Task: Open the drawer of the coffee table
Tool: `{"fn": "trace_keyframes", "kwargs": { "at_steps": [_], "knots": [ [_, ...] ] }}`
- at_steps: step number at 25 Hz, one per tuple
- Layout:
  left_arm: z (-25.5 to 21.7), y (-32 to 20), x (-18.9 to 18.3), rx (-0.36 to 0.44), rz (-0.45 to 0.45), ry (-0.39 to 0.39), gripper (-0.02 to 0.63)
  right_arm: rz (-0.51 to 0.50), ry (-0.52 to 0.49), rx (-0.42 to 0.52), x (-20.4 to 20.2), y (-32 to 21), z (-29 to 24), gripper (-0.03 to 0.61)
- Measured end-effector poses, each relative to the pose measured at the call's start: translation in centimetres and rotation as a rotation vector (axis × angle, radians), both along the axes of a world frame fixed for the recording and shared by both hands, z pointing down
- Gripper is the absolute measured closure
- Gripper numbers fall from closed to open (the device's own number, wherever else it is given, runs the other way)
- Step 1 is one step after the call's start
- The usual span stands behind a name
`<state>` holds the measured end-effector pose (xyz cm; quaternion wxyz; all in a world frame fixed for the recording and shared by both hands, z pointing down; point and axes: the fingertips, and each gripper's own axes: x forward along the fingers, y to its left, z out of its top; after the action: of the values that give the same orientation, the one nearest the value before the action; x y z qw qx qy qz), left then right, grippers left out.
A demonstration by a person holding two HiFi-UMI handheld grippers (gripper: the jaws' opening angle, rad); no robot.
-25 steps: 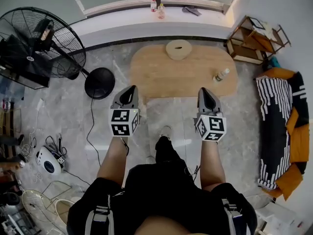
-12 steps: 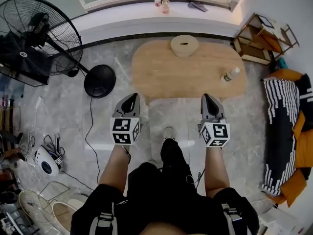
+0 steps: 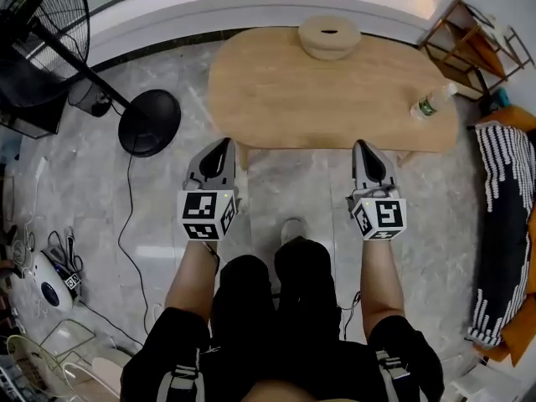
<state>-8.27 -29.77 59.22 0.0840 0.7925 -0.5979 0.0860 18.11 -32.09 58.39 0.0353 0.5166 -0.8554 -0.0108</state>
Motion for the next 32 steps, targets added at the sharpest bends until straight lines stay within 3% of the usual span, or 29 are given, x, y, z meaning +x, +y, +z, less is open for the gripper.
{"fn": "trace_keyframes", "kwargs": {
  "at_steps": [4,7,13,21,22,23,24,25,28,32],
  "knots": [
    [8.1,0.1,-0.9,0.041,0.009,-0.007,0.593,0.021,0.028,0.081,0.0,0.6,7.1,0.561],
    [11.7,0.4,-1.2,0.055,0.013,-0.005,0.593,0.042,0.025,0.101,0.6,1.4,10.3,0.563],
    [13.5,1.8,-1.0,0.021,0.025,-0.022,0.592,0.104,-0.025,0.01,2.0,4.0,14.6,0.563],
    [16.5,3.3,-0.1,-0.023,0.072,-0.012,0.591,0.188,-0.028,-0.01,3.8,4.7,18.3,0.561],
    [17.1,3.4,0.5,-0.039,0.103,-0.002,0.57,0.184,-0.054,-0.025,4.0,4.6,18.8,0.561],
    [17.8,3.4,1.1,-0.058,0.137,0.005,0.483,0.165,-0.095,-0.049,4.1,4.5,19.4,0.559],
    [18.5,3.3,1.6,-0.077,0.169,0.007,0.407,0.136,-0.155,-0.085,4.2,4.2,20.2,0.462],
    [19.2,3.3,2.0,-0.093,0.193,0.002,0.382,0.107,-0.229,-0.127,4.3,4.0,21.0,0.349],
    [20.8,3.2,2.6,-0.108,0.228,-0.034,0.351,0.075,-0.431,-0.218,5.4,3.7,23.1,0.311],
    [21.8,2.7,3.4,-0.073,0.26,-0.055,0.344,0.057,-0.494,-0.292,6.3,2.8,26.8,0.291]
  ]
}}
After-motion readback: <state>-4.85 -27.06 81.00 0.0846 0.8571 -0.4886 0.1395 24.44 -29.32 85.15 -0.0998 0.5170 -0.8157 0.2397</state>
